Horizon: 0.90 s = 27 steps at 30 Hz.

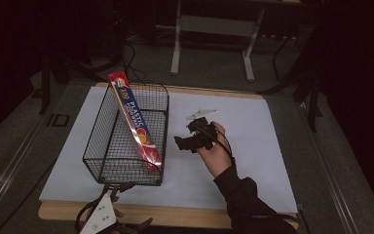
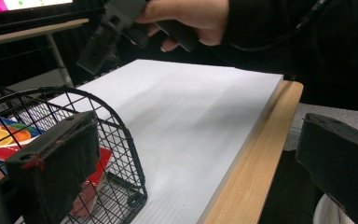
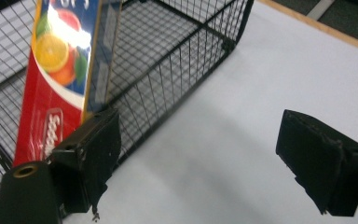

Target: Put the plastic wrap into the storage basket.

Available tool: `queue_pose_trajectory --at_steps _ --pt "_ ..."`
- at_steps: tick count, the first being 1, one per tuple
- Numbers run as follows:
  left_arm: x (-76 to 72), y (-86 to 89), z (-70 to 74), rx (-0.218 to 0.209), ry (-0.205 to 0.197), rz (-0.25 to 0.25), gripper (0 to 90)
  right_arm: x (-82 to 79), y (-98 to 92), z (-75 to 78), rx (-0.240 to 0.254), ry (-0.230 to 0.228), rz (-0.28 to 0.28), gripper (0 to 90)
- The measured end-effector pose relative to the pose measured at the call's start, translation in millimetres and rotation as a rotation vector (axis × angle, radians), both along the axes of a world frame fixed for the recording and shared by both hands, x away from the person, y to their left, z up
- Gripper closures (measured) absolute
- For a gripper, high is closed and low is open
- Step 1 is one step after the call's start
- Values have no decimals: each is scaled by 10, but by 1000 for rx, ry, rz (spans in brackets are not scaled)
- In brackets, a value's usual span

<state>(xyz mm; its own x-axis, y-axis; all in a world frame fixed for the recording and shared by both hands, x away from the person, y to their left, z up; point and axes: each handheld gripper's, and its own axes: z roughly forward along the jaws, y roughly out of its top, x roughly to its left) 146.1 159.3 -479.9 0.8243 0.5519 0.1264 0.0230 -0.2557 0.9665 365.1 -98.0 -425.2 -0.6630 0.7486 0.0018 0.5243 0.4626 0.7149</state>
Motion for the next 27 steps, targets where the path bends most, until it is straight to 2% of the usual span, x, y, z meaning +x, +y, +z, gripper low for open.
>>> queue_pose_trajectory --at_steps 10,14,18,19,21,27 --pt "3 -3 -1 -1 1 2 1 -121 -228 -232 24 15 11 142" --pt "2 -9 -3 2 -1 2 2 -161 -373 -365 52 42 -3 142" --pt "4 -8 -3 1 0 3 1 -199 -441 -422 48 39 -7 141" --pt "4 -7 -3 0 0 3 2 -237 -485 -453 31 21 -16 139" --pt "3 -6 -1 2 -1 4 1 -264 -534 -479 25 23 -17 139" --pt "0 -7 -2 3 -1 3 1 -342 -715 -539 40 32 -36 139"
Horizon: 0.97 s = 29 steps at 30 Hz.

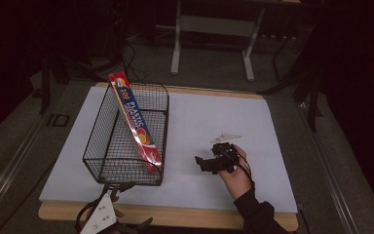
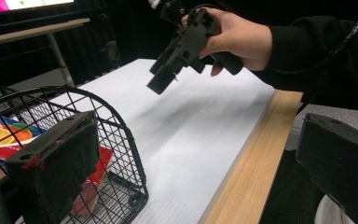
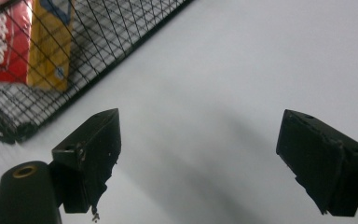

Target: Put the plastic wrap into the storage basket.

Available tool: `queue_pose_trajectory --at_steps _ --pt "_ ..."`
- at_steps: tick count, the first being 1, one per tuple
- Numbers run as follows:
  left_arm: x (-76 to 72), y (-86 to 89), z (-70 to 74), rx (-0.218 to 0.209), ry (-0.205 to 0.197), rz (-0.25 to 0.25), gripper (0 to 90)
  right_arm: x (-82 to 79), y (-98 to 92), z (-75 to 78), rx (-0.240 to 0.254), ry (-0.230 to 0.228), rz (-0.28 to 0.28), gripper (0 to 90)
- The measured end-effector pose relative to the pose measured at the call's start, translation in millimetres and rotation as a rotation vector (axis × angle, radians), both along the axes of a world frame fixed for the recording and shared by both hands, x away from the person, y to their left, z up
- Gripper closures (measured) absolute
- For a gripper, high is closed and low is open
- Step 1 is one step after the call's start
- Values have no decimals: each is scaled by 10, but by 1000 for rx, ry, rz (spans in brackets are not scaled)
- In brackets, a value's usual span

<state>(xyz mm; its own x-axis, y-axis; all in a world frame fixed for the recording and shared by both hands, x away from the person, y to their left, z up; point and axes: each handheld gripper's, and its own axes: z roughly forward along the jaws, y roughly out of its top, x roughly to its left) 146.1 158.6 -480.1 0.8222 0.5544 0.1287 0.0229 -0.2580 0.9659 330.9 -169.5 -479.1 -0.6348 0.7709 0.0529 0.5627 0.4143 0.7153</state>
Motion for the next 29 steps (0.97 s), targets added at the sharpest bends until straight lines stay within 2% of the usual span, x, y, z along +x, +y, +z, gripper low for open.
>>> queue_pose_trajectory --at_steps 10,17,23,29 --pt "-4 1 3 2 -2 -1 1 -86 -213 -28 4 9 -13 139" --pt "-6 4 3 2 -1 -3 1 -202 -348 -109 -18 28 -14 138" --pt "-3 -5 -2 5 2 -6 1 -280 -520 -174 -15 16 -35 139" --pt "-3 -9 -3 7 2 -9 1 -278 -545 -176 -14 -12 -42 139"
